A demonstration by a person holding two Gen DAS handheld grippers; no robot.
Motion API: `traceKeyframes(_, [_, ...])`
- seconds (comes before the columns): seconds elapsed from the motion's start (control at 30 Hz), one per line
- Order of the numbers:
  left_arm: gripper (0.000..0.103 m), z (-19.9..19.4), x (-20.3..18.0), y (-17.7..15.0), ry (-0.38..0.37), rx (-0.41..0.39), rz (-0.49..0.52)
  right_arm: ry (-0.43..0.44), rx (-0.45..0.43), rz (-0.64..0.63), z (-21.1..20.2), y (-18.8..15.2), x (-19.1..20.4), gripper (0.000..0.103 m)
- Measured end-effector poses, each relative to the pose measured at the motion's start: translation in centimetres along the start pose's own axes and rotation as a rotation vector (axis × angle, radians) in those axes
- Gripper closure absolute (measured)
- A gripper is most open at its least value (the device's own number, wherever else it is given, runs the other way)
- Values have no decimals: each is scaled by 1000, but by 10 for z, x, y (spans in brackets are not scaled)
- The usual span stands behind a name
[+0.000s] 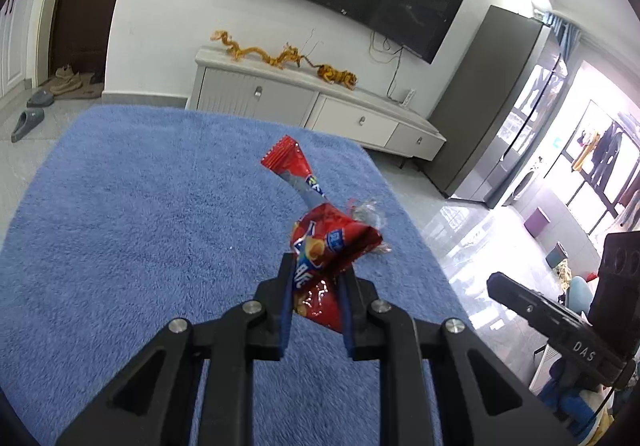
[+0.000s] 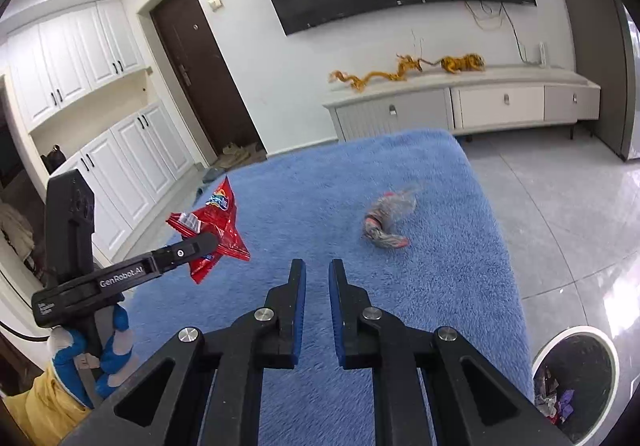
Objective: Collect trash
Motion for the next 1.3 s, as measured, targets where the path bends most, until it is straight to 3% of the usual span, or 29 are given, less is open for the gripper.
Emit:
traceKeyframes(0.33, [84,-57,-38,18,-22,-83,54,25,-116,-17,-65,19,24,91])
traceKeyframes(0.5, [84,-55,-32,18,-6,-84,37,7,-114,-8,-59,22,17,91])
traceKeyframes(0.6, [84,-43,-18,12,8,-57,15,-6,-65,5,-37,10,7,85])
traceKeyframes(0.67, [84,-30,-7,6,24,-38,15,-16,-33,10,-25,2,2,76])
traceKeyframes(0.8, [84,-6,11,-3,40,-13,11,-34,41,10,13,-13,-10,71])
traceKeyframes(1.0, [84,24,26,-12,47,14,9,-78,112,-15,78,-17,-28,55])
traceKeyframes(1.3, [84,50,40,-21,29,49,-23,-145,177,-75,154,-25,-45,50])
Point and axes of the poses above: each gripper's, at about its wrist camera, not at the fingertips, and z roughly the way its jaws point, x to its left, y to its top, the point moved 4 cm from there along z, roughly the way its jaws point, and after that the axes turned 14 degrees about -x, right-handed, at the moved point
